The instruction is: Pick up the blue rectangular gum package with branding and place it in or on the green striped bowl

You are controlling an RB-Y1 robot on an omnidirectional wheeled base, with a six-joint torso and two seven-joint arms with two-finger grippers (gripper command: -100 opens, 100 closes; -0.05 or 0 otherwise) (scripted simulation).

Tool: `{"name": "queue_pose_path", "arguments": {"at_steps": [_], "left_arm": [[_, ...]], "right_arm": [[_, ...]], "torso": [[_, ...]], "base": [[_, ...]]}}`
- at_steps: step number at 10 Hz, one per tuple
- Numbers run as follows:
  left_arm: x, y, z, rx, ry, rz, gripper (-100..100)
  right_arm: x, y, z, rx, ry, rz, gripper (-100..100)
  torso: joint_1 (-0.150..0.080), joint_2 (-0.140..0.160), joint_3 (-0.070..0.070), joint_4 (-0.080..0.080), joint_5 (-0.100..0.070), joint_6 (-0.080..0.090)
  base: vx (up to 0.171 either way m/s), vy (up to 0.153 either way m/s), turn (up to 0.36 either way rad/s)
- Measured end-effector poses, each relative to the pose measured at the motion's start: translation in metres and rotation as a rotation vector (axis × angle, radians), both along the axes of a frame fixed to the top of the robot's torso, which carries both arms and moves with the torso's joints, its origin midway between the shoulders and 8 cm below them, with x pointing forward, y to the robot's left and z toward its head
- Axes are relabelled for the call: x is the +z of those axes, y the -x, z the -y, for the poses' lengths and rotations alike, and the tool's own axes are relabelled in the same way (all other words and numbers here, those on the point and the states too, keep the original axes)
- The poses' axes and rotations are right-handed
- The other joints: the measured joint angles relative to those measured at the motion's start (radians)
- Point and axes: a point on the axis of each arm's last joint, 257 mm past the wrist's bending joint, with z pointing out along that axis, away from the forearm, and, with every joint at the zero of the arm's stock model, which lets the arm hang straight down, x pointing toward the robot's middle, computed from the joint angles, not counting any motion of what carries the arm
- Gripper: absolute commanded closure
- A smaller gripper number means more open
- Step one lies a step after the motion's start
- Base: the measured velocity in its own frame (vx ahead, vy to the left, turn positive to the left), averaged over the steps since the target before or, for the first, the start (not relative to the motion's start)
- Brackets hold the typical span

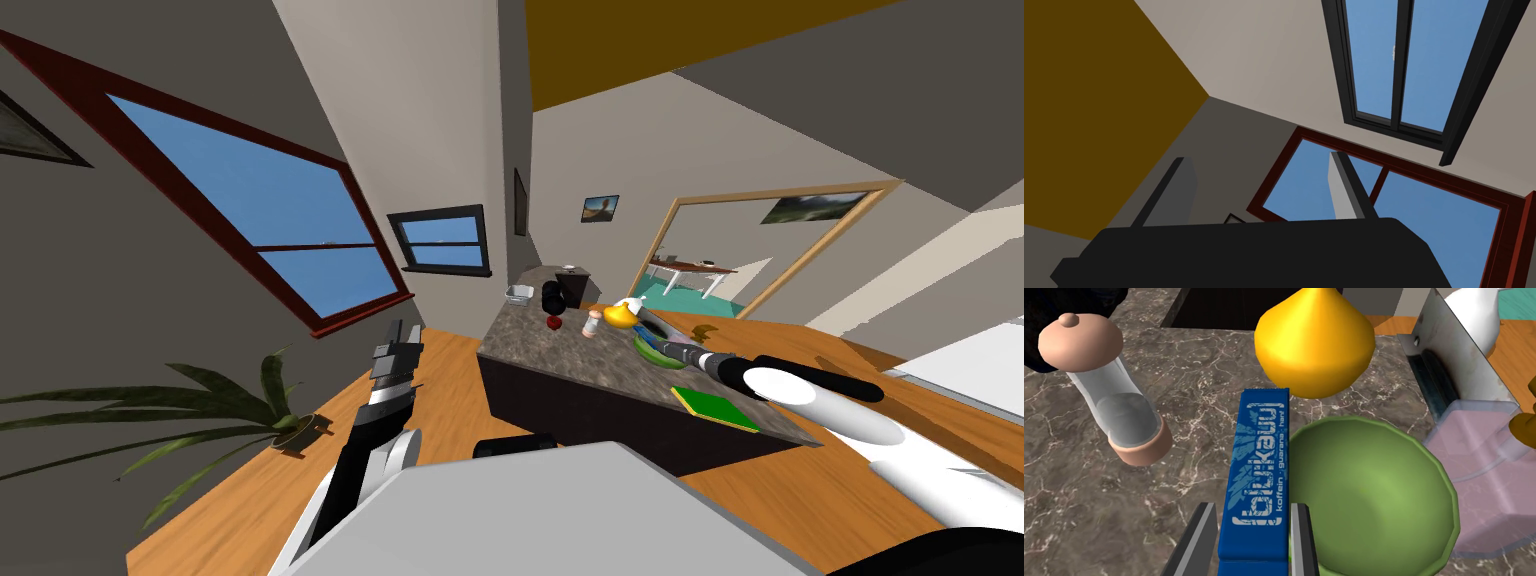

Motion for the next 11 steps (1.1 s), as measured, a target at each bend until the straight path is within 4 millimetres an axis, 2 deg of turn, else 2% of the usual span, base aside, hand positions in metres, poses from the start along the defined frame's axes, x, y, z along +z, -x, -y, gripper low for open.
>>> {"name": "queue_pose_path", "arguments": {"at_steps": [3, 4, 8, 9, 10, 11], "left_arm": [[0.0, 0.0, 0.0, 0.0, 0.0, 0.0, 0], [0.0, 0.0, 0.0, 0.0, 0.0, 0.0, 0], [0.0, 0.0, 0.0001, 0.0, 0.0, 0.0, 0], [0.0, 0.0, 0.0001, 0.0, 0.0, 0.0, 0], [0.0, 0.0, 0.0001, 0.0, 0.0, 0.0, 0], [0.0, 0.0, 0.0, 0.0, 0.0, 0.0, 0]], "right_arm": [[-0.0005, 0.0135, 0.0059, -0.018, -0.057, -0.036, 100], [-0.0008, 0.014, 0.0059, -0.019, -0.062, -0.038, -100], [-0.0009, 0.014, 0.0059, -0.02, -0.061, -0.038, -100], [-0.0009, 0.014, 0.0059, -0.02, -0.061, -0.038, 0], [-0.0009, 0.014, 0.0059, -0.02, -0.061, -0.038, -100], [0.0091, 0.0117, 0.0077, -0.015, -0.058, -0.037, -100]], "torso": [[0.005, 0.004, 0.002, 0.001, 0.001, 0.0], [0.009, 0.003, 0.002, 0.001, 0.001, -0.001], [0.012, 0.002, 0.001, 0.0, 0.002, -0.001], [0.012, 0.002, 0.001, 0.0, 0.002, -0.001], [0.012, 0.002, 0.001, 0.0, 0.002, -0.001], [0.013, 0.001, 0.001, 0.0, 0.003, 0.0]], "base": [[-0.027, -0.073, 0.06], [-0.003, -0.007, -0.002], [0.0, 0.0, 0.0], [0.0, 0.0, 0.0], [0.012, 0.012, -0.067], [0.022, 0.018, -0.065]]}}
